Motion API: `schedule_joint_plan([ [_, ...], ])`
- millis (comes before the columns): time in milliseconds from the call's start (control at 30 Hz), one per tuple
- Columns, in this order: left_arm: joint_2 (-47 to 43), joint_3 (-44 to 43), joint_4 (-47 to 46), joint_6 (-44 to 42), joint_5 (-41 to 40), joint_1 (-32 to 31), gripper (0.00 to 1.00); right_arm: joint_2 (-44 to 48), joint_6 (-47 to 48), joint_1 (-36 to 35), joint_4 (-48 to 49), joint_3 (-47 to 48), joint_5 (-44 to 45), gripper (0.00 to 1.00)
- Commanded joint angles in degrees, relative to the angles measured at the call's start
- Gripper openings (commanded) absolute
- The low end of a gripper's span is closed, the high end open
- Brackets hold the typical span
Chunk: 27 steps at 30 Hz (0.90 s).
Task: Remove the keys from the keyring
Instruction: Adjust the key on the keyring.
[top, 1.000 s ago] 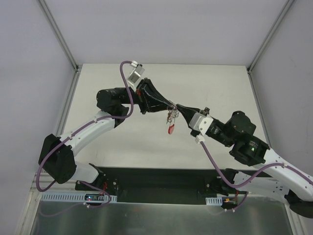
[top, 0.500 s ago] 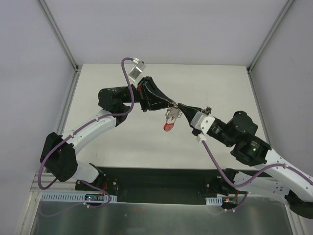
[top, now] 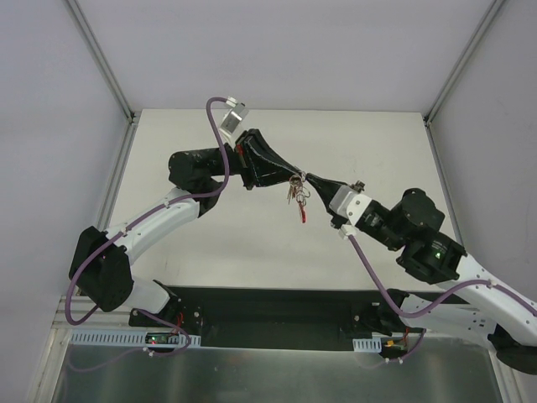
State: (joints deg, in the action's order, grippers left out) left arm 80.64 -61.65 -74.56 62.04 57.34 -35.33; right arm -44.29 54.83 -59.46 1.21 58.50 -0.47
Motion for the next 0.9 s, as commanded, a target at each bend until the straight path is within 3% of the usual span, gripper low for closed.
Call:
schedule_joint_plan([
  [0, 0.13, -1.28, -21.85, 0.27, -3.38, -0.26, 0.00, -0.71, -2.27, -0.57, 4.76, 2.23, -0.32, 0.01],
  [867, -0.05, 0.30, -21.85, -1.66, -6.19, -0.18, 0.00, -2.03, -12.64, -0.65, 16.09, -2.34, 0.11, 0.01],
])
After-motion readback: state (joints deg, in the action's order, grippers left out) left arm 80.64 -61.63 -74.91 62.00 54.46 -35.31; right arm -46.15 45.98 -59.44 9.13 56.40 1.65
